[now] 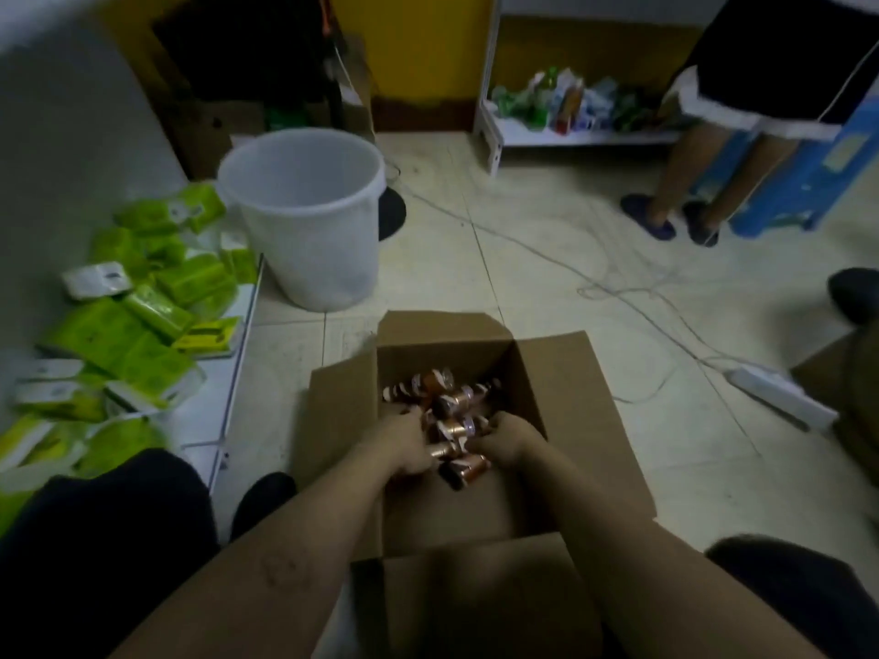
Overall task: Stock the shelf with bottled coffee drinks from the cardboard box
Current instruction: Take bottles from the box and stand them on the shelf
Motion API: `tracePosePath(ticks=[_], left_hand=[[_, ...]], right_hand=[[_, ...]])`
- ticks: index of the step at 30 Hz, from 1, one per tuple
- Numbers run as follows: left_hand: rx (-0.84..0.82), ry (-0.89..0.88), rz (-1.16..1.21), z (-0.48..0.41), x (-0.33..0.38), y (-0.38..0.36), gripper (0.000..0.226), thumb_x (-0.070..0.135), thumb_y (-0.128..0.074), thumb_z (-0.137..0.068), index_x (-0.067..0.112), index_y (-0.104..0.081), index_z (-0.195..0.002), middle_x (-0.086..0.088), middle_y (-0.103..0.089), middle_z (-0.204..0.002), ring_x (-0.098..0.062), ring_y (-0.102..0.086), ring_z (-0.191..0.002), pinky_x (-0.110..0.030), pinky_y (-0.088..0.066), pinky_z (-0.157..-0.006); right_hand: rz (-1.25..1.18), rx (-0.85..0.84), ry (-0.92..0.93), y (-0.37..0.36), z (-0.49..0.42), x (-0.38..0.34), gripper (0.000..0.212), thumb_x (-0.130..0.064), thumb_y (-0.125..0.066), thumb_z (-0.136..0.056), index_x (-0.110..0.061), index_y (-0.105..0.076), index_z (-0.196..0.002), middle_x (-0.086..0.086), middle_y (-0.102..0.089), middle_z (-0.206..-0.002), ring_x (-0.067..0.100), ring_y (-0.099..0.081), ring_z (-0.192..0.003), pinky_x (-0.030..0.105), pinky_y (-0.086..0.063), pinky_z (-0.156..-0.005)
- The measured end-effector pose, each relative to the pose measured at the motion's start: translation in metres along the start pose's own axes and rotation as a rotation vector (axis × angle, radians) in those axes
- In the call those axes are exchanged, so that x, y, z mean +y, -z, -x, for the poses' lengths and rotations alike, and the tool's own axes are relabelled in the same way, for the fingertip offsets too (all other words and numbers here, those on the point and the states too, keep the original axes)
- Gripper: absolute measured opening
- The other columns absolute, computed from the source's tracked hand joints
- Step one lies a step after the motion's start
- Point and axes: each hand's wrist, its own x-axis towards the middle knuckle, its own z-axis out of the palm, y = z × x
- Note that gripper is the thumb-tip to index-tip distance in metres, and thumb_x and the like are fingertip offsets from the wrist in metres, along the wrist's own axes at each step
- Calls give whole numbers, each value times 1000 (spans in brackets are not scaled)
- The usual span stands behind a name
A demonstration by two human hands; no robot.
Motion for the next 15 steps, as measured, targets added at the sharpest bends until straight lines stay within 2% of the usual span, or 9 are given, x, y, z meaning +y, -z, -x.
tracePosePath(ticks=[2,4,7,9,12,13,15], left_hand=[[-71,51,34,-27,-9,-24,64,33,-73,-74,13,-47,-129,-9,-58,-122,-23,-58,-102,-31,-49,-80],[-122,65,59,-54,-17,-49,67,27,-75,-73,17,-47,-132,-7,-57,-123,-20,-58,-102,-28,-49,-80],[-105,92,68,-99,-28,-79,78,20,-74,-72,24,-38,-141,-8,-50,-133,-23,-52,-114,-26,-45,-83],[-109,140,42,-137,-35,-100,78,18,-71,-75,21,-33,-142,-10,-41,-139,-27,-42,-125,-35,-43,-95],[-101,130,-18,-176,-49,-123,79,23,-68,-78,22,-25,-144,-15,-29,-147,-34,-30,-133,-46,-34,-106],[-108,116,-64,-189,-56,-131,81,29,-67,-79,23,-21,-146,-17,-29,-147,-35,-30,-133,-47,-31,-107],[-82,97,-179,-210,-68,-146,81,44,-66,-78,26,-22,-144,-18,-37,-141,-35,-38,-127,-47,-29,-103]], right_hand=[[-44,-67,-65,-18,-21,23,40,-33,-57,-92,-16,-56,-128,9,-55,-135,26,-51,-121,32,-39,-100],[-76,-120,-144,-35,-44,46,42,-36,-55,-92,-16,-55,-130,10,-55,-135,27,-50,-122,38,-38,-105],[-164,-121,-285,-54,-84,72,34,-35,-54,-92,-18,-56,-122,8,-58,-121,24,-54,-107,38,-44,-96],[-252,-71,-393,-71,-119,88,35,-40,-59,-88,-22,-54,-118,3,-58,-112,18,-52,-92,36,-47,-84],[-390,39,-487,-94,-157,106,39,-49,-65,-81,-27,-50,-110,-3,-57,-103,13,-52,-83,33,-45,-70],[-452,55,-512,-106,-172,113,42,-48,-65,-81,-26,-51,-113,-2,-59,-106,14,-53,-85,34,-46,-70],[-598,84,-581,-126,-194,124,52,-44,-67,-81,-21,-51,-125,2,-60,-117,21,-56,-100,40,-50,-82]])
